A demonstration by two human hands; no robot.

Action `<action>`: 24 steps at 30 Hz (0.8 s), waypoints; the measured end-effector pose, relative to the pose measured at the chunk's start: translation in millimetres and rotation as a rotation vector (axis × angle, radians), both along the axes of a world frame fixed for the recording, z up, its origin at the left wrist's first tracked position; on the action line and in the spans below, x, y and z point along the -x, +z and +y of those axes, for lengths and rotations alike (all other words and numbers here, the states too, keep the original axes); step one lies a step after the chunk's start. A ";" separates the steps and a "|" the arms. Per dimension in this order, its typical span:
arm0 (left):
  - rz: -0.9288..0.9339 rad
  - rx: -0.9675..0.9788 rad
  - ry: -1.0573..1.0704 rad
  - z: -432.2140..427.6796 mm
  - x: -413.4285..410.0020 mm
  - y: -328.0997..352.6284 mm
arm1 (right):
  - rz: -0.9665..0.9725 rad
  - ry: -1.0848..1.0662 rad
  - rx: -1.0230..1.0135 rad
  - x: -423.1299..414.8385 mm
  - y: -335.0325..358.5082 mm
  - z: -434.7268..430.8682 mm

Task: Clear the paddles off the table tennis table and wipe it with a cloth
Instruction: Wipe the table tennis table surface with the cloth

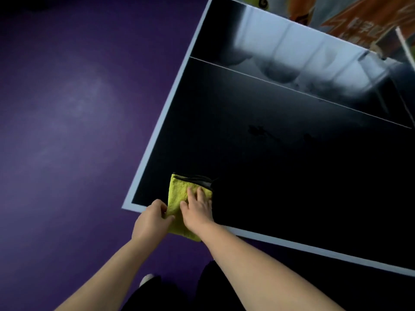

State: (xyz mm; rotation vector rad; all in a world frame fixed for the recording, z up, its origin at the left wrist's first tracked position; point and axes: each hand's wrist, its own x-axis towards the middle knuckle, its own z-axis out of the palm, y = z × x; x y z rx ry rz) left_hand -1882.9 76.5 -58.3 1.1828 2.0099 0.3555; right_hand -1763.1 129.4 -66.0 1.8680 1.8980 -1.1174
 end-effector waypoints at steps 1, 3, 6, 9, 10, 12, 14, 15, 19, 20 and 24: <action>-0.010 -0.004 0.011 -6.5 13.2 -0.5 | -0.009 0.040 0.001 14.9 -2.2 -3.8; -0.047 -0.003 0.026 -16.2 36.2 -3.2 | -0.051 0.099 -0.008 39.2 -8.2 -7.0; -0.121 -0.009 0.086 -27.8 61.9 -5.4 | -0.158 0.159 -0.021 62.2 -18.8 -7.7; -0.124 -0.020 0.161 -36.1 80.5 -7.3 | -0.236 0.246 -0.093 68.3 -27.2 -11.2; -0.115 -0.022 0.185 -37.6 87.2 -9.1 | -0.253 0.280 -0.121 70.0 -30.7 -12.0; -0.090 -0.028 0.235 -36.8 99.2 -14.3 | -0.277 0.365 -0.182 74.3 -36.3 -10.6; -0.080 -0.031 0.272 -31.1 107.6 -19.9 | -0.264 0.475 -0.240 80.5 -40.3 -4.4; -0.077 -0.030 0.284 -26.6 110.5 -21.8 | -0.242 0.530 -0.268 84.3 -42.2 -0.1; -0.042 -0.038 0.290 6.1 115.6 -31.9 | -0.171 0.746 -0.324 97.3 -51.9 29.3; -0.029 -0.036 0.292 17.4 116.1 -33.9 | -0.171 0.787 -0.329 99.9 -54.7 39.8; 0.021 -0.010 0.317 69.5 113.8 -36.8 | -0.165 0.819 -0.362 108.1 -61.0 100.9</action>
